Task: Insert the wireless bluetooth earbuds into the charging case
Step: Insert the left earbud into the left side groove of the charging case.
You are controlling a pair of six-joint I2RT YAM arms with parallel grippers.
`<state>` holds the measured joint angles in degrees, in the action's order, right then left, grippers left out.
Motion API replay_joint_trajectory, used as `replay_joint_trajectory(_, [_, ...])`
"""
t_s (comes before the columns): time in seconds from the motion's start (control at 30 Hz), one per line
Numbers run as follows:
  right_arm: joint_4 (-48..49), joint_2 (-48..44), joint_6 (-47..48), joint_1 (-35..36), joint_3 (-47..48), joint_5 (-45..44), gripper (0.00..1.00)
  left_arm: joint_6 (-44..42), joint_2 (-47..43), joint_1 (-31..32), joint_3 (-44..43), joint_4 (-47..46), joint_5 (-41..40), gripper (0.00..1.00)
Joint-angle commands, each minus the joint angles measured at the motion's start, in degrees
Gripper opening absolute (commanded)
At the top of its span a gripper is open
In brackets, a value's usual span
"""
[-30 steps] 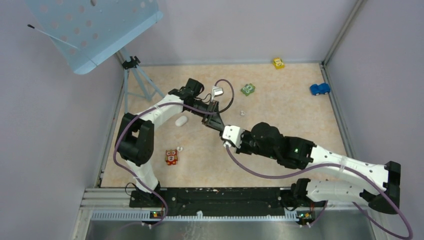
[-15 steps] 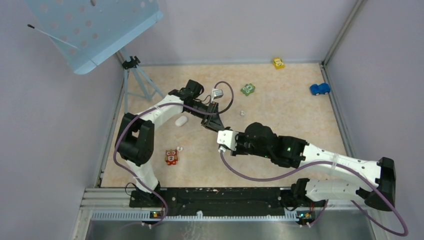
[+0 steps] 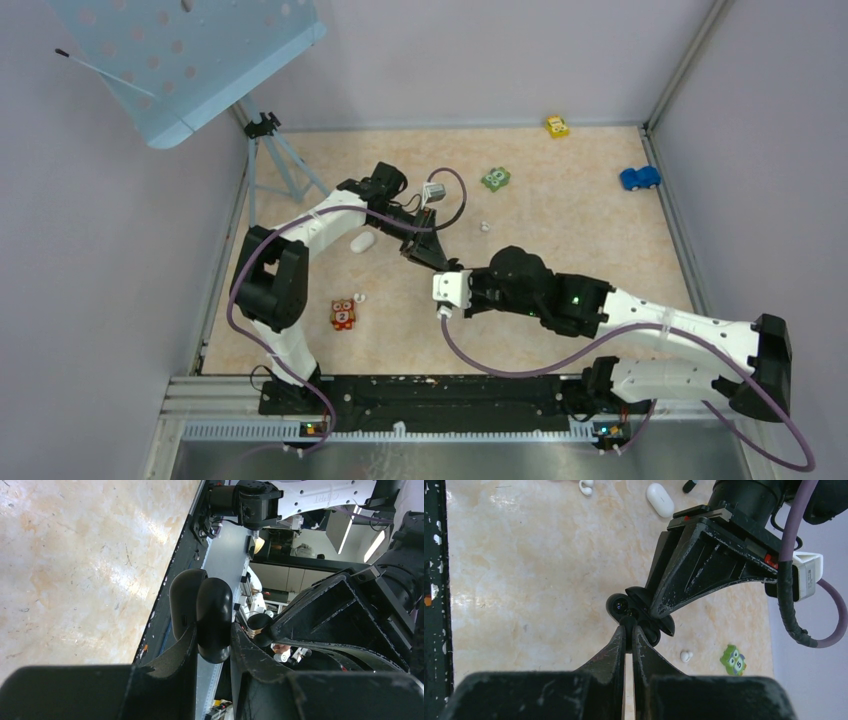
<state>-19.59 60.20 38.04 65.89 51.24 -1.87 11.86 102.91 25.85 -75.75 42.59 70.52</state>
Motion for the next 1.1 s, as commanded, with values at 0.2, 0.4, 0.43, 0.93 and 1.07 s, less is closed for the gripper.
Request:
replay_joint_trajectory(0.2, [9.91,0.18,7.03,1.58,-4.57,-0.44,0.00,-2.99,0.40,-0.09,-1.67,3.18,2.80,0.00])
replay_joint_trajectory(0.4, [12.71,0.18,8.86,1.54,-6.52,0.24,0.00,-3.06,0.21,-0.13,-2.02,3.02,4.12,0.00])
replay_joint_trajectory(0.43, [12.69,0.25,9.29,1.57,-6.59,0.63,0.00,-2.96,0.23,-0.14,-2.04,3.03,4.08,0.00])
replay_joint_trajectory(0.93, [11.32,2.80,13.37,1.62,-5.93,3.38,0.00,-2.19,0.28,-0.09,-2.57,2.90,5.79,0.00])
replay_joint_trajectory(1.07, [12.04,1.74,14.32,1.63,-6.90,2.29,0.00,-2.35,0.36,-0.11,-2.16,3.12,5.76,0.00])
